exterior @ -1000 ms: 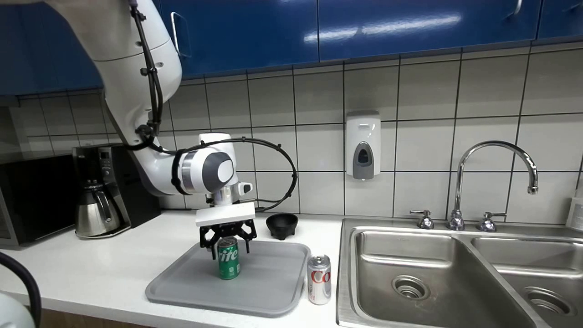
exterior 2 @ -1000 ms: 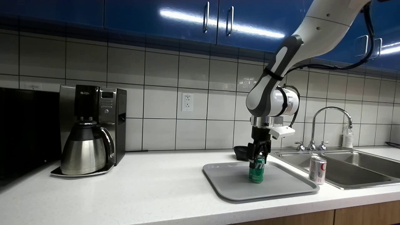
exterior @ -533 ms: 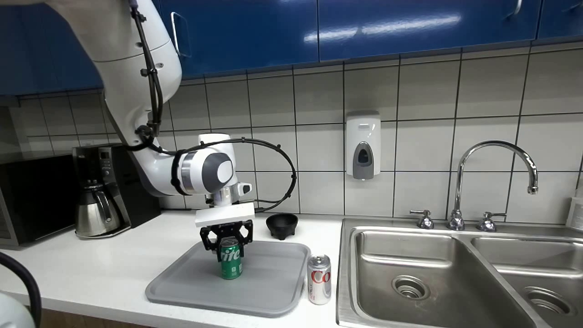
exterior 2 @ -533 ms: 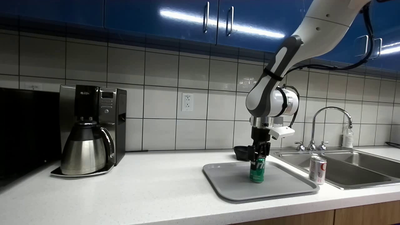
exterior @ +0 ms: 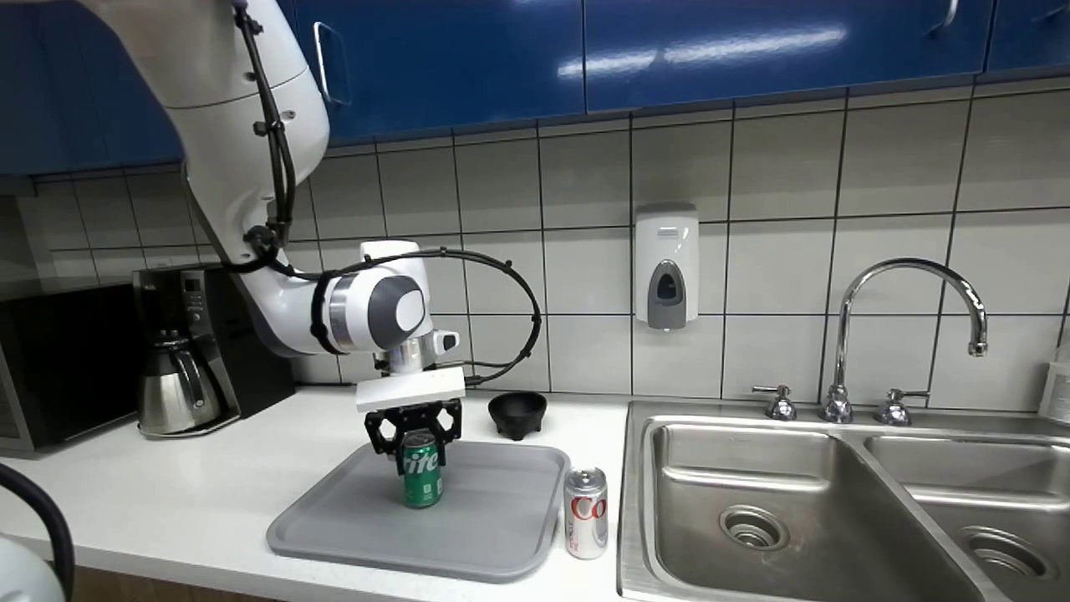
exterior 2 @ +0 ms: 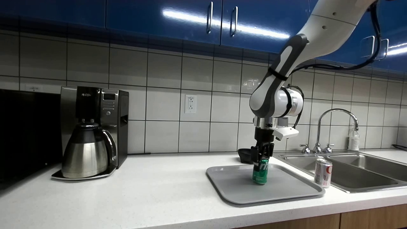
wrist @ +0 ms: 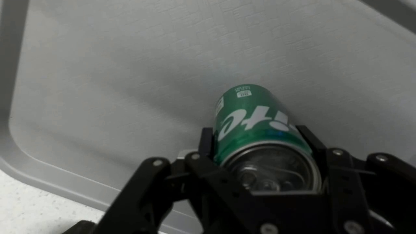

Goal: Pick up the silver coke can and put it on the kitchen counter to the right of the gray tray, pick up the green sprite can and put it on the kitchen counter to the left of the gray tray

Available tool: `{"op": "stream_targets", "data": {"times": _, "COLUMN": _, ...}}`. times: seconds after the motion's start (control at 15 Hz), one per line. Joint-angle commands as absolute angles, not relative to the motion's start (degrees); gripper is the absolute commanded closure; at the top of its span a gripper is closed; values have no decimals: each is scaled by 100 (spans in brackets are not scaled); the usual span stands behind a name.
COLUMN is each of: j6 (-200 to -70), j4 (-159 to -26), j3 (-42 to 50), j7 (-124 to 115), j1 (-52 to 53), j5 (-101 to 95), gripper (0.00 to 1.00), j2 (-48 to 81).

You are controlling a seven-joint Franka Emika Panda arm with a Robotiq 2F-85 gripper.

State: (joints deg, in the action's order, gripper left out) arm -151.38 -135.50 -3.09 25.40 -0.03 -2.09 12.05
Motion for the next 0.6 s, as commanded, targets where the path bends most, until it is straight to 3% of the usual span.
{"op": "stream_targets", "data": {"times": 0.0, "j6": -15201, "j4": -13705, "j3": -445, "j7": 2417, "j1": 12, "j5": -212, "gripper": 61, "j2": 842}}
{"op": "stream_targets", "data": {"times": 0.53, "j6": -15184, "j4": -13747, "j3": -666, "j7": 1927, "j1": 434, "j5": -319, "gripper": 61, "j2": 618}}
